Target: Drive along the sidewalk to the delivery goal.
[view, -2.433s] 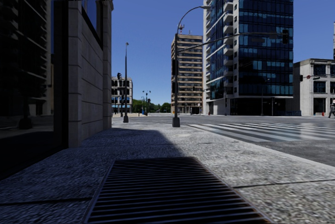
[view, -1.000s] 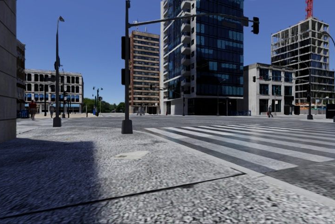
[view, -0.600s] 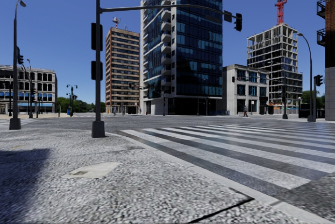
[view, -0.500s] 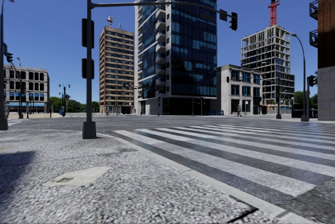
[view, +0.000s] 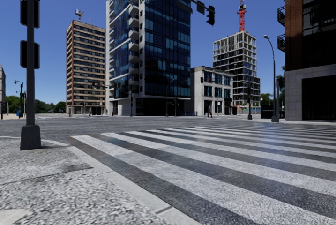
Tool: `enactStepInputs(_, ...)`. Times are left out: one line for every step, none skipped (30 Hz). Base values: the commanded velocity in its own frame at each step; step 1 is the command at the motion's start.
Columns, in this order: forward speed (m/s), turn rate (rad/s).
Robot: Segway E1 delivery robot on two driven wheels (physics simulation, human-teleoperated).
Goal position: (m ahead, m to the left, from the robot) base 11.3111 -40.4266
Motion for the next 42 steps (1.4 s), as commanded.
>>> enactStepInputs(1.92, -0.42)
enactStepInputs(1.92, -0.42)
enactStepInputs(1.92, -0.42)
enactStepInputs(1.92, -0.42)
enactStepInputs(1.92, -0.42)
enactStepInputs(1.92, -0.42)
enactStepInputs(1.92, -0.42)
enactStepInputs(1.92, -0.42)
enactStepInputs(1.92, -0.42)
enactStepInputs(1.92, -0.42)
enactStepInputs(1.92, -0.42)
enactStepInputs(1.92, -0.42)
enactStepInputs(1.92, -0.42)
enactStepInputs(1.92, -0.42)
enactStepInputs(1.92, -0.42)
enactStepInputs(1.92, -0.42)
enactStepInputs(1.92, -0.42)
enactStepInputs(1.92, -0.42)
enactStepInputs(1.92, -0.42)
enactStepInputs(1.92, -0.42)
enactStepInputs(1.92, -0.42)
enactStepInputs(1.92, -0.42)
enactStepInputs(1.92, -0.42)
enactStepInputs(1.92, -0.42)
enactStepInputs(1.92, -0.42)
enactStepInputs(1.92, -0.42)
enactStepInputs(1.92, -0.42)
enactStepInputs(1.92, -0.42)
enactStepInputs(1.92, -0.42)
enactStepInputs(1.92, -0.42)
enactStepInputs(1.92, -0.42)
enactStepInputs(1.92, -0.42)
enactStepInputs(1.92, -0.42)
enactStepInputs(1.92, -0.42)
enactStepInputs(1.92, -0.42)
enactStepInputs(1.92, -0.42)
enactStepInputs(1.92, -0.42)
enactStepInputs(1.92, -0.42)
enactStepInputs(1.92, -0.42)
enactStepInputs(1.92, -0.42)
enactStepInputs(1.92, -0.42)
enactStepInputs(1.92, -0.42)
